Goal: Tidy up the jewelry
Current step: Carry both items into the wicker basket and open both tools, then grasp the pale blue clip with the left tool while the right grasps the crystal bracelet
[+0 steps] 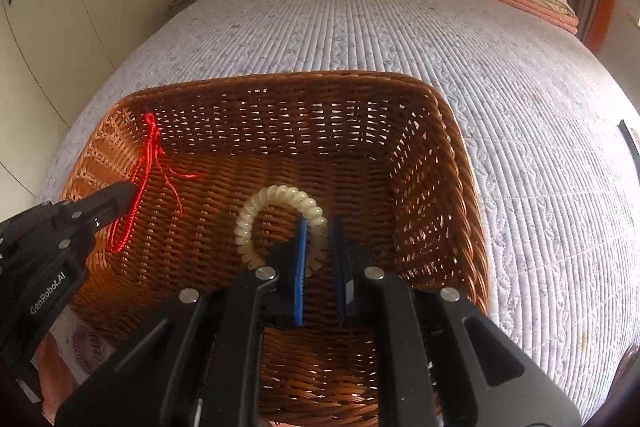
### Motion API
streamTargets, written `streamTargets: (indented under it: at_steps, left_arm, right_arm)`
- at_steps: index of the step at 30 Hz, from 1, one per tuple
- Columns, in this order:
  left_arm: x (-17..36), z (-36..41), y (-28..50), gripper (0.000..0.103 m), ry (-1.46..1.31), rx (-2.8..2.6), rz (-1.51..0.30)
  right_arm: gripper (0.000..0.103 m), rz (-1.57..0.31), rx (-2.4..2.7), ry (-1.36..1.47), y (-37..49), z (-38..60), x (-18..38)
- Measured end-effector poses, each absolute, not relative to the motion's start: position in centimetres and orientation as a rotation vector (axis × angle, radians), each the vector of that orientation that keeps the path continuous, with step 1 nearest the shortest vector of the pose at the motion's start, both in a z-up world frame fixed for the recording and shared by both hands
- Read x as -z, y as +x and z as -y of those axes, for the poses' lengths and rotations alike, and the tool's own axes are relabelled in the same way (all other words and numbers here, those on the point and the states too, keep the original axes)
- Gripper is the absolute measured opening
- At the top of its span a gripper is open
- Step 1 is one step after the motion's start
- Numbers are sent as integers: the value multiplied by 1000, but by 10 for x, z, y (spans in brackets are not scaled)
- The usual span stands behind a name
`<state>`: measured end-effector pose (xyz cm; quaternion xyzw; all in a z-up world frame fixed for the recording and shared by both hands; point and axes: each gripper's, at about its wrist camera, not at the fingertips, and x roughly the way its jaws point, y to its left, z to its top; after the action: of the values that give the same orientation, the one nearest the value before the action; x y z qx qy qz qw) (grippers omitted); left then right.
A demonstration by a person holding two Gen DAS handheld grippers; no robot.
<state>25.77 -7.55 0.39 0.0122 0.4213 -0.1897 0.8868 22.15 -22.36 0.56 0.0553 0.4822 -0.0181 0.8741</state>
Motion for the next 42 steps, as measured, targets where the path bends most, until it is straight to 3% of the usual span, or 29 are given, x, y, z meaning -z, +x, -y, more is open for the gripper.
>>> streamTargets:
  at_steps: [1,3,11,13,15,17,23,36,40,42]
  left_arm:
    - [-5,75,256,10,30,391,-869]
    - [-10,74,249,37,30,397,-851]
    - [-46,43,199,50,-6,435,-751]
    - [-57,30,177,53,-18,447,-720]
    - [-65,19,158,58,-26,453,-700]
    - [-73,6,134,59,-25,451,-678]
    - [-70,-22,63,62,-43,449,-658]
    - [23,-13,15,61,-84,446,-837]
    - [39,2,18,59,-45,432,-863]
    - [45,8,21,51,-13,409,-881]
  right_arm:
    - [11,-1010,33,125,221,224,-6]
    - [12,-1002,28,137,216,224,-9]
    - [21,-924,-15,167,182,226,-46]
    - [26,-892,-38,172,162,225,-57]
    - [38,-857,-58,177,141,225,-69]
    - [48,-829,-90,198,113,223,-79]
    - [48,-786,-112,165,35,202,-85]
    - [47,-909,-81,168,-30,195,-14]
    - [35,-961,-79,174,-23,191,6]
    - [33,-979,-95,194,-22,189,14]
